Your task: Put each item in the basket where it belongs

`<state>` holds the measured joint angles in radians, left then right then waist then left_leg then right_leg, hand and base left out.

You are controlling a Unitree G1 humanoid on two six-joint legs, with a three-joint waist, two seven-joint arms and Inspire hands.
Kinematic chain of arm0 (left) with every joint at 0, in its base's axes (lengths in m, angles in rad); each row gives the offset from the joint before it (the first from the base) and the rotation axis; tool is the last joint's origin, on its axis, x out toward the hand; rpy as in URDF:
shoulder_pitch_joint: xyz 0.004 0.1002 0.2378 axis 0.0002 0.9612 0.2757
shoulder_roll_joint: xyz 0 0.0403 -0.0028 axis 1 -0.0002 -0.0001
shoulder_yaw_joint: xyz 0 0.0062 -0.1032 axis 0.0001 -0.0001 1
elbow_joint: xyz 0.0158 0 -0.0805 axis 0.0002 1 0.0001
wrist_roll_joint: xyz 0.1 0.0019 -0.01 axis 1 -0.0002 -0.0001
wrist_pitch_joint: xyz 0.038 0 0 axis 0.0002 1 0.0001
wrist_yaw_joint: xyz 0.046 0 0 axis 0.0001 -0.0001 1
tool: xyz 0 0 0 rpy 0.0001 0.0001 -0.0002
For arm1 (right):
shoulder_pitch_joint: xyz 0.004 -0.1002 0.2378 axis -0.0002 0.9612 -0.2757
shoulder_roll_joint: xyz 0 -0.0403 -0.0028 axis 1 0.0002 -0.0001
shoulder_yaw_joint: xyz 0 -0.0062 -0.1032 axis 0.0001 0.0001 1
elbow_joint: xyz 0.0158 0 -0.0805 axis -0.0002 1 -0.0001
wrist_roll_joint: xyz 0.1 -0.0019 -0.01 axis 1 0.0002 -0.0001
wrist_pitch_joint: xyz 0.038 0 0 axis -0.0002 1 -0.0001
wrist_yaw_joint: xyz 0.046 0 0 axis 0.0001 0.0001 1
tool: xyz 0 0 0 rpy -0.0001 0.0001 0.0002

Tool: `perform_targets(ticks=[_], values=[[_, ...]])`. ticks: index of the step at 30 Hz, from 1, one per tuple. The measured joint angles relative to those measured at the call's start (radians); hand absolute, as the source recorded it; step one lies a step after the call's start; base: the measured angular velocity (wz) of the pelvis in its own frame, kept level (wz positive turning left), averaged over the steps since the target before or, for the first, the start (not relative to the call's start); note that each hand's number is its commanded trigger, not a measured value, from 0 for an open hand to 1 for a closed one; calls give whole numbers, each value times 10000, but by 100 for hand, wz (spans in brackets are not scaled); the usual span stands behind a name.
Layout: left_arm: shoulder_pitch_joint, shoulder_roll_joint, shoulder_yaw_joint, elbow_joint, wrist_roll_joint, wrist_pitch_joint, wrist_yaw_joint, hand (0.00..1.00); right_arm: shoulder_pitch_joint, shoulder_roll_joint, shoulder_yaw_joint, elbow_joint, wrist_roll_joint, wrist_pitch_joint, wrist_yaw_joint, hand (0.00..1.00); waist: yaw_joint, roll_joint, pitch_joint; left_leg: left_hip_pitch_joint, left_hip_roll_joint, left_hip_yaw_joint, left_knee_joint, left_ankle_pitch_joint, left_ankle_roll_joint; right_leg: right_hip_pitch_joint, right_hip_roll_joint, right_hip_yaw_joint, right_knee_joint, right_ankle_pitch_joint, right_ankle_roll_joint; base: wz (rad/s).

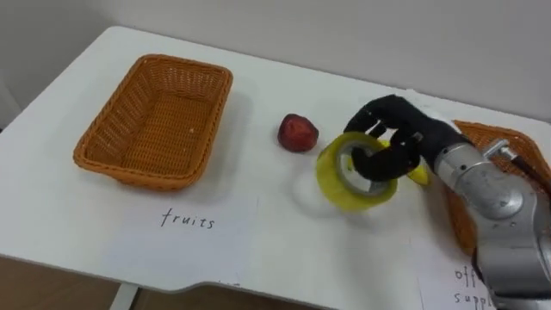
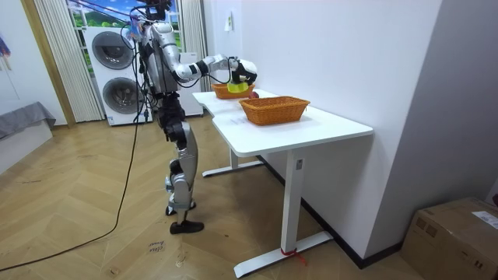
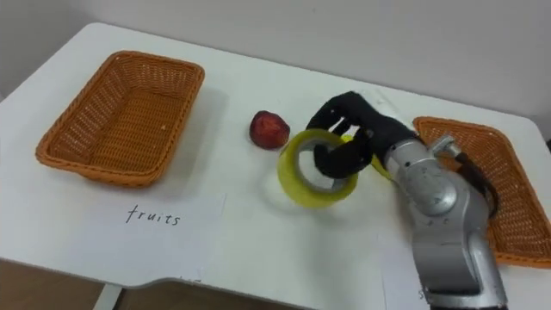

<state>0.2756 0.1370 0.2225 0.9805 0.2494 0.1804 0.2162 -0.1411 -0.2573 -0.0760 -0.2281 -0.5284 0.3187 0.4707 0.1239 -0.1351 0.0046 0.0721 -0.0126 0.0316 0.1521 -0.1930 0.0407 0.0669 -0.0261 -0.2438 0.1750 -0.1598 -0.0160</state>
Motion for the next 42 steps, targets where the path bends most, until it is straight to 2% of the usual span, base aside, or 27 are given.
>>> perform_targets(ticks=[3,4,8,11,16,20,22,25,27,31,33,42], values=[[115,-6,126,62,1,-20,-1,0,-2,-345,-391,-108,143,-38,-391,100,-93,-45,-110,29,7,-1,24,2,0,10,-17,-23,3,0,0,0],[158,-8,123,62,0,-43,-1,0,-2,-482,-522,-134,143,-120,-548,100,-112,-48,-118,62,8,11,22,2,0,29,-35,-20,5,0,0,0],[179,-7,117,61,-14,-143,-5,0,-3,-782,-818,-119,256,-280,-887,100,-168,-34,-108,113,15,102,21,2,0,39,-45,7,57,0,1,-5],[185,-4,108,86,-16,-298,-18,0,-119,-931,-1076,229,766,-492,-1201,100,-272,46,-22,260,21,183,4,-21,24,142,-29,184,118,-1,3,-10],[240,14,111,89,-16,-352,-48,0,-143,-971,-1298,617,1553,-492,-1741,100,-576,19,51,219,1,214,141,-56,41,141,-50,241,103,-9,14,-2],[268,23,120,83,-9,-324,-48,0,-148,-1069,-1603,890,2100,-503,-2373,100,-677,-11,31,145,-9,233,154,-56,46,13,-50,271,103,-12,19,-2],[277,83,122,67,-10,-267,-46,0,-160,-1356,-1790,1496,2314,-568,-2871,100,-670,-64,-16,89,-5,229,202,-53,49,10,-2,238,102,-9,21,4],[314,105,125,3,-11,-160,-25,0,-160,-1618,-1911,2019,2376,-565,-3439,100,-683,-68,-29,92,12,230,186,-56,49,-1,1,233,113,-8,21,0],[317,114,130,-29,-11,-150,-9,0,-159,-1790,-1916,2222,2518,-565,-3687,100,-699,-16,-27,101,18,231,161,-58,48,-1,5,240,118,-8,21,0],[322,149,304,-37,-21,-143,122,0,-160,-2109,-1913,2679,3248,-564,-4058,100,-809,93,-81,117,41,227,142,-60,43,8,-16,244,125,-8,21,0],[328,195,305,-37,-20,-112,161,0,-160,-2211,-1913,2848,3390,-564,-4151,100,-864,92,-80,117,48,227,142,-60,40,8,-11,249,130,-7,20,0],[333,400,303,-229,-9,-72,161,0,-160,-2215,-1906,3926,3665,-566,-4289,100,-911,-19,-21,259,42,308,159,-99,31,160,-2,363,126,-7,19,-2]])
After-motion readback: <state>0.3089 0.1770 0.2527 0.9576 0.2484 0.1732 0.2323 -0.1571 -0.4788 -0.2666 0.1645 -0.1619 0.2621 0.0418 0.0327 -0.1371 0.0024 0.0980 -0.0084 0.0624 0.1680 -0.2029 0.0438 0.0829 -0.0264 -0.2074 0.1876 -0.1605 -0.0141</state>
